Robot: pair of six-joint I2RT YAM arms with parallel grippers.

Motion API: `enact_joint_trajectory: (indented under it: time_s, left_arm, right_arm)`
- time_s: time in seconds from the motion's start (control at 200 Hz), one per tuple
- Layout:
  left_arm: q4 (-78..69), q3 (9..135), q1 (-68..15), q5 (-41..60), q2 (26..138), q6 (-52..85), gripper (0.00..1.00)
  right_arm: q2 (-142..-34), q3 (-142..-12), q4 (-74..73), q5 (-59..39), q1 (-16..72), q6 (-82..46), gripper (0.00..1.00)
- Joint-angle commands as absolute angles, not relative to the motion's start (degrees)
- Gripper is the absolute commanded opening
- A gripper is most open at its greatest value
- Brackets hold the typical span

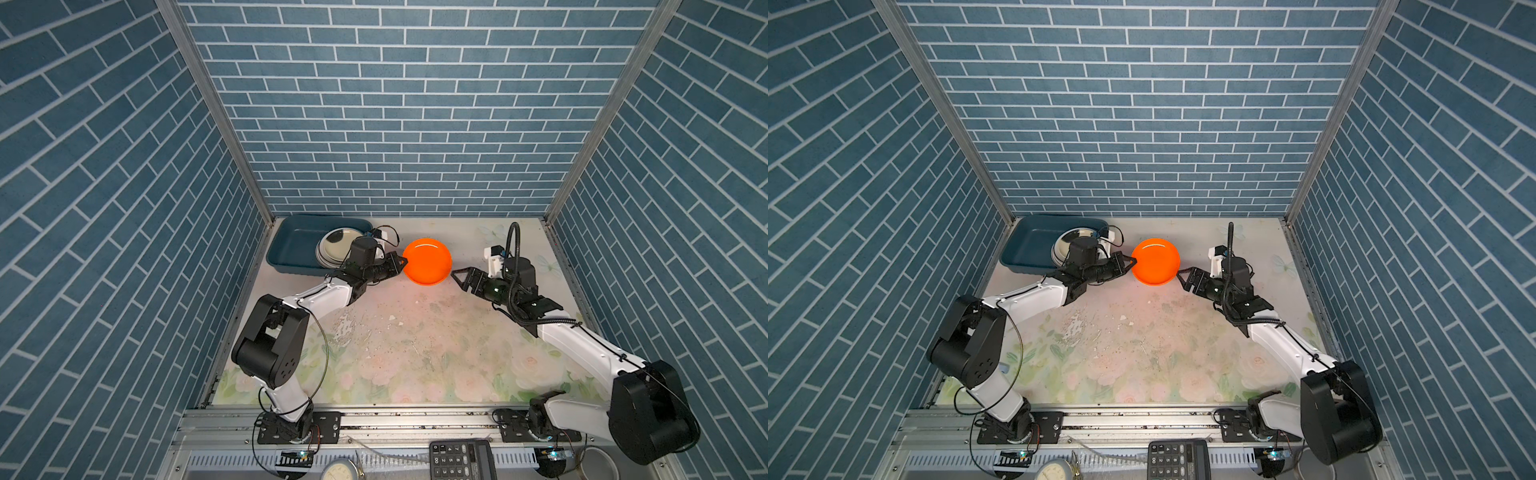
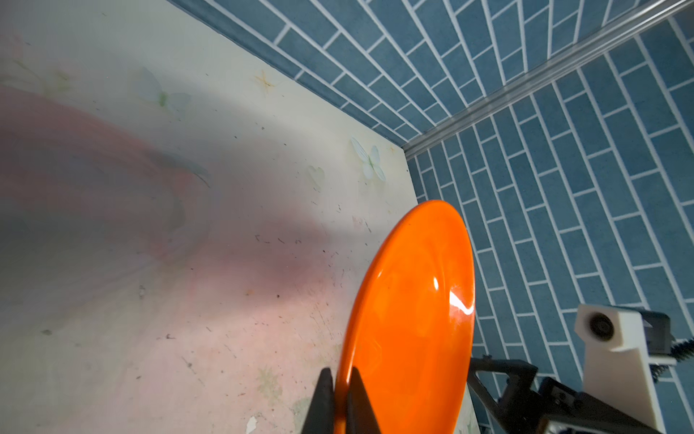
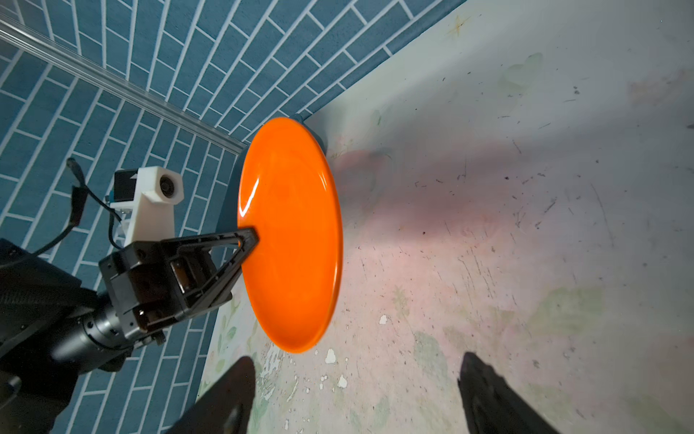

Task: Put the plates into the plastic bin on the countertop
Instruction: 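Carry the orange plate into the teal bin with the left gripper while the right withdraws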

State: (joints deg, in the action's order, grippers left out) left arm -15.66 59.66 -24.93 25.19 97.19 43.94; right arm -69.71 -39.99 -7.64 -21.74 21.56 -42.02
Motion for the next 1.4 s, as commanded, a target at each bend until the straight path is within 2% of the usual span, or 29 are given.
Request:
enact_joint_trajectory:
  time_s: [0.0, 0.425, 0.72, 1.01, 1.396]
  left_arm:
    - [-12.74, 62.88, -22.52, 23.80, 94.82, 41.79, 0.00]
    - [-11.60, 68.73, -8.13, 19.48, 96.23, 42.12, 0.00]
    - [-6.72, 76.01, -1.76, 11.63, 104.47, 39.67, 0.00]
    - [4.67, 86.74, -0.31, 7.41, 112.49, 36.14, 0.00]
    - [8.89, 87.22, -0.33, 3.19, 113.16, 32.24, 0.00]
  right_arm:
    - [-66.91, -38.56, -5.02, -18.41, 21.29, -39.18, 0.86]
    - [-60.28, -37.22, 1.29, -13.96, 21.09, -34.72, 0.86]
    - [-57.85, -36.39, 2.71, -14.15, 21.01, -34.10, 0.85]
    - [-57.54, -36.32, 3.91, -12.55, 21.06, -34.62, 0.85]
    - [-58.16, -36.48, 4.82, -11.60, 20.96, -35.58, 0.84]
